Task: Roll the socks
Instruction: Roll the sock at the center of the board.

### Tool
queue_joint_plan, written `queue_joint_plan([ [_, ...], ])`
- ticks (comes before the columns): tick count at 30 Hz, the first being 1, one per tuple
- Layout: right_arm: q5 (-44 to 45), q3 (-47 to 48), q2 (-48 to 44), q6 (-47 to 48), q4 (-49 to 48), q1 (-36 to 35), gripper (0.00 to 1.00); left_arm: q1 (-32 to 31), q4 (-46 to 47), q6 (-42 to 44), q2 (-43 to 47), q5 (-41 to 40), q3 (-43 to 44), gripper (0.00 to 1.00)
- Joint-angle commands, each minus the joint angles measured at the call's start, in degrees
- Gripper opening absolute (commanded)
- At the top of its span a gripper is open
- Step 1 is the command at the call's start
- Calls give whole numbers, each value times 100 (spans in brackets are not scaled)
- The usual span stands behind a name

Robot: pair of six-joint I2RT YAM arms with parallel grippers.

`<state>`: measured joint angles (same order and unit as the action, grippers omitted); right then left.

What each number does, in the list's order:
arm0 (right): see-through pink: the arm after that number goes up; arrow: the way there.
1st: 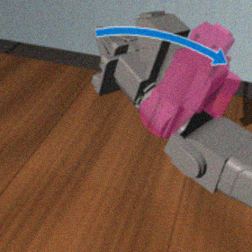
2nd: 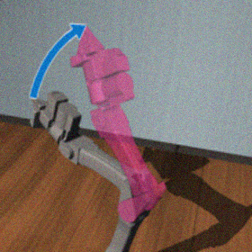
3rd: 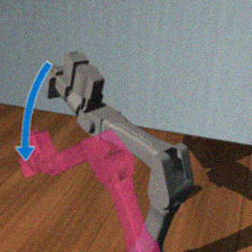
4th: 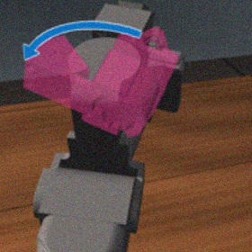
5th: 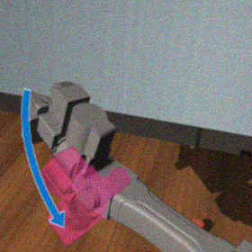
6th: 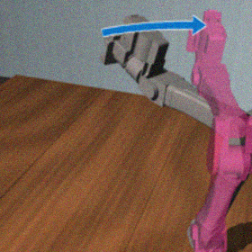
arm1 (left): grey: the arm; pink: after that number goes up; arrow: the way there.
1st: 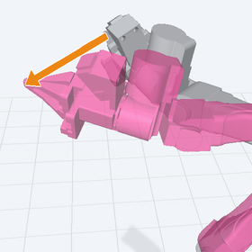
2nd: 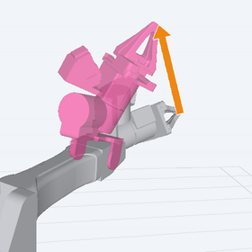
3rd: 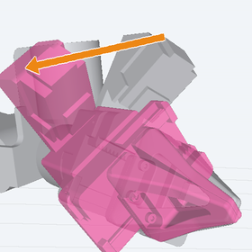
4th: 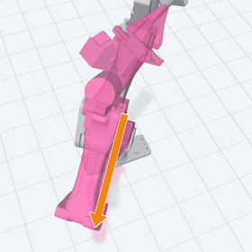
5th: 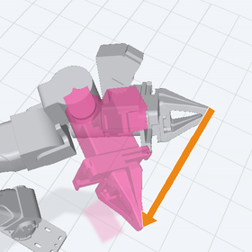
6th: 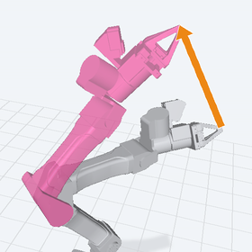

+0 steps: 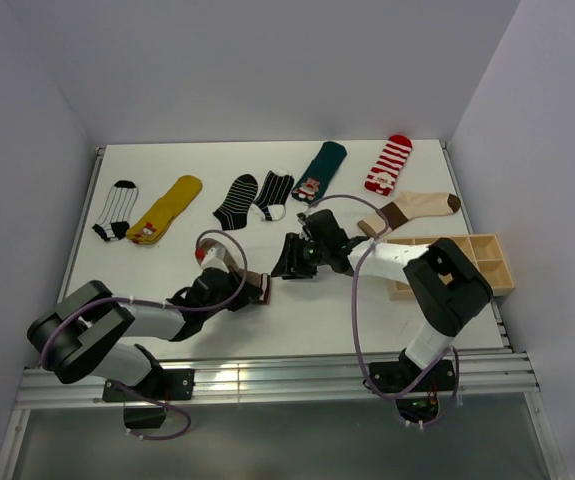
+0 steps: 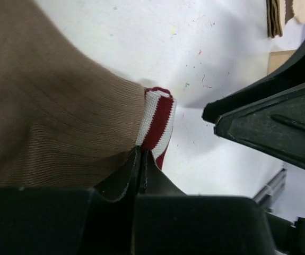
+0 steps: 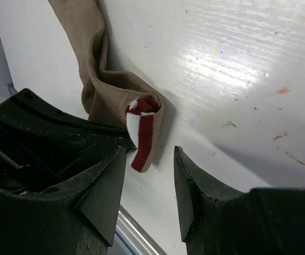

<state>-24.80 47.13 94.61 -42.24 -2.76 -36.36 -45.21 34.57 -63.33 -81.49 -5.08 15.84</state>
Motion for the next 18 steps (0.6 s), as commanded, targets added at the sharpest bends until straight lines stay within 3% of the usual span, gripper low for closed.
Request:
queue_joint_plan([
  [1,-315,76,233,-126,-523,-134,49,257,146,-425,-121,577,-414,0],
  [14,-474,41,989,-478,-1059,-310,49,627,586,-461,-710,1088,-415,0],
  [16,-465,6,1085,-548,-1173,-328,45,663,622,-461,-754,1115,-415,0],
  [18,-403,-20,1139,-610,-1235,-328,35,671,613,-435,-754,1115,-415,0],
])
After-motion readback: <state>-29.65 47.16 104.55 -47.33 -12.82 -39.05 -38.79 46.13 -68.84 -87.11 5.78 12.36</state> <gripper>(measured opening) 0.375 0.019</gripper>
